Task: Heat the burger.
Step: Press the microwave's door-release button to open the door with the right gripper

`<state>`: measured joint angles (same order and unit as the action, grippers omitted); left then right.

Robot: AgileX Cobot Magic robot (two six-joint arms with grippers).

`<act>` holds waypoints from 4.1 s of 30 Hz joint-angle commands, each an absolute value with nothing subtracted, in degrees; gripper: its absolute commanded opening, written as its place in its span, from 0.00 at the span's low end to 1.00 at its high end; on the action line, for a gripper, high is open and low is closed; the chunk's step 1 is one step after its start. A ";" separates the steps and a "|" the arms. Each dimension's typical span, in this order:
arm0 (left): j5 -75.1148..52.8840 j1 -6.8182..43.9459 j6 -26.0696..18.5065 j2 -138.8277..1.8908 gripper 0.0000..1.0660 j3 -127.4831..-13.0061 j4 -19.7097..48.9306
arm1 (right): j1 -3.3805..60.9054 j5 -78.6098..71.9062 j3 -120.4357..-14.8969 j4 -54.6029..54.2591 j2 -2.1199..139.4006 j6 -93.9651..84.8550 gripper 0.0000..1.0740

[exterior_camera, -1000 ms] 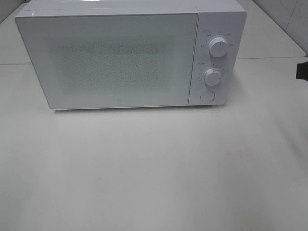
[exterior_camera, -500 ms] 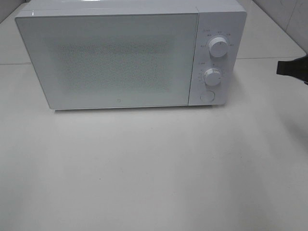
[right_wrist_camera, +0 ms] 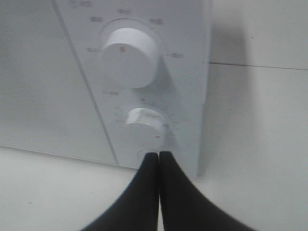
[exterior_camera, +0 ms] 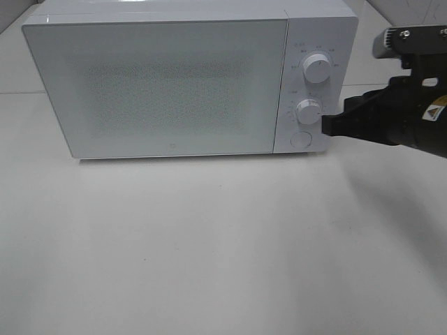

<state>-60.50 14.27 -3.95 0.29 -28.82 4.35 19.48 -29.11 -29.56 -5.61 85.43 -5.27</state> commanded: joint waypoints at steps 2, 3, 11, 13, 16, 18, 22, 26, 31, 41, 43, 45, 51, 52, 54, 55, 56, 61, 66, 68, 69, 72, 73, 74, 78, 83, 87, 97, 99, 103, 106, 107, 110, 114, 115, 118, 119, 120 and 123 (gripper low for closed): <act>-59.59 14.15 -3.50 1.43 0.00 -28.71 4.64 | 24.29 -33.29 -29.85 -5.10 88.24 -5.16 0.00; -59.59 14.15 -3.50 1.43 0.00 -28.71 4.64 | 25.10 -33.58 -29.85 -5.10 88.81 -5.16 0.00; -59.59 14.15 -3.50 1.43 0.00 -28.71 4.64 | 28.82 -35.98 -29.85 -5.21 94.48 -0.92 0.00; -59.59 14.15 -3.50 1.43 0.00 -28.71 4.64 | 28.82 -36.27 -29.85 -5.27 95.11 0.34 0.00; -59.59 14.15 -3.50 1.43 0.00 -28.71 4.64 | 28.82 -38.85 -29.85 -5.39 97.98 3.61 0.00; -59.59 14.15 -3.50 1.43 0.00 -28.71 4.64 | 28.82 -40.34 -29.85 -5.39 99.41 5.16 0.00; -59.59 14.15 -3.50 1.43 0.00 -28.71 4.64 | 28.82 -42.57 -29.85 -5.44 101.53 7.62 0.00; -59.59 14.15 -3.50 1.43 0.00 -28.71 4.64 | 28.65 -44.12 -30.94 -6.76 104.79 12.72 0.00; -59.59 14.15 -3.50 1.43 0.00 -28.71 4.64 | 28.53 -43.89 -32.43 -10.31 106.74 16.27 0.00; -59.59 14.15 -3.50 1.43 0.00 -28.71 4.64 | 28.53 -45.61 -36.10 -13.69 110.81 34.32 0.00; -59.59 14.15 -3.50 1.43 0.00 -28.71 4.64 | 28.53 -47.73 -36.38 -14.15 111.78 39.19 0.00; -59.59 14.15 -3.50 1.43 0.00 -28.71 4.64 | 28.53 -51.11 -36.61 -14.55 113.39 46.12 0.00; -59.59 14.15 -3.50 1.43 0.00 -28.71 4.64 | 28.53 -53.74 -36.96 -16.21 115.28 52.60 0.00; -59.59 14.15 -3.50 1.43 0.00 -28.71 4.64 | 28.53 -54.49 -37.01 -17.59 115.62 53.57 0.00; -59.59 14.15 -3.50 1.43 0.00 -28.71 4.64 | 28.53 -54.43 -37.01 -20.11 115.62 53.80 0.00; -59.59 14.15 -3.50 1.43 0.00 -28.71 4.64 | 28.53 -54.43 -37.01 -20.11 115.62 53.80 0.00; -59.59 14.15 -3.50 1.43 0.00 -28.71 4.64 | 28.53 -54.43 -37.01 -21.43 115.62 53.80 0.00; -59.59 14.15 -3.50 1.43 0.00 -28.71 4.64 | 28.42 -54.43 -37.36 -25.61 115.62 53.74 0.00; -59.59 14.15 -3.61 1.43 0.00 -28.71 4.58 | 27.33 -54.37 -40.16 -21.14 117.80 55.00 0.00; -59.59 14.15 -3.61 1.43 0.00 -28.71 4.58 | 27.16 -54.83 -40.74 -20.40 118.49 56.67 0.00; -59.59 14.15 -3.61 1.43 0.00 -28.71 4.58 | 26.93 -55.46 -41.02 -20.57 118.89 57.47 0.00; -59.59 14.15 -3.55 1.43 0.00 -28.71 4.58 | 26.47 -56.26 -41.02 -20.40 118.89 58.50 0.00; -59.59 14.15 -3.55 1.43 0.00 -28.71 4.58 | 26.18 -56.84 -41.02 -20.45 118.89 58.50 0.00; -59.59 14.15 -3.55 1.43 0.00 -28.71 4.58 | 26.18 -56.84 -41.02 -20.45 118.89 58.50 0.00; -59.59 14.15 -3.61 1.43 0.00 -28.71 4.58 | 25.38 -57.41 -41.02 -20.57 118.95 58.50 0.00; -59.59 14.15 -3.61 1.43 0.00 -28.71 4.58 | 25.15 -57.24 -42.11 -18.91 120.32 59.07 0.00; -59.59 14.15 -3.55 1.43 0.00 -28.71 4.58 | 25.15 -57.47 -43.43 -16.96 121.12 60.10 0.00; -59.59 14.15 -3.55 1.43 0.00 -28.71 4.58 | 25.15 -60.50 -46.64 -17.13 122.90 61.42 0.00; -59.59 14.15 -3.67 1.43 0.00 -28.71 4.58 | 25.15 -63.48 -47.04 -17.82 123.42 61.42 0.00; -59.59 14.15 -3.67 1.43 0.00 -28.71 4.58 | 25.15 -65.03 -47.04 -19.31 123.42 61.42 0.00; -59.59 14.15 -3.67 1.43 0.00 -28.71 4.58 | 25.15 -65.09 -47.73 -19.94 123.42 61.42 0.00; -59.59 14.15 -3.67 1.43 0.00 -28.71 4.58 | 25.15 -64.11 -48.64 -19.94 123.42 61.42 0.00; -59.59 14.15 -3.67 1.43 0.00 -28.71 4.58 | 25.15 -63.31 -50.31 -19.94 123.42 61.25 0.00; -59.59 14.15 -3.67 1.43 0.00 -28.71 4.58 | 25.15 -63.25 -51.28 -20.23 123.42 61.19 0.00; -59.59 14.15 -3.67 1.43 0.00 -28.71 4.58 | 25.15 -62.80 -51.68 -20.34 123.42 61.13 0.00; -59.59 14.15 -3.67 1.43 0.00 -28.71 4.58 | 25.15 -62.91 -51.68 -20.57 123.42 61.13 0.00; -59.59 14.15 -3.67 1.43 0.00 -28.71 4.58 | 25.15 -62.91 -51.68 -20.57 123.42 61.13 0.00; -59.59 14.15 -3.67 1.43 0.00 -28.71 4.58 | 25.15 -62.85 -51.68 -20.57 123.42 61.13 0.00; -59.59 14.15 -3.67 1.43 0.00 -28.71 4.58 | 25.15 -62.91 -51.62 -20.57 123.42 61.19 0.00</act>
<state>-60.50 14.27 -3.95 0.29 -28.82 4.35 26.18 -53.17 -46.93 -22.63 124.05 61.19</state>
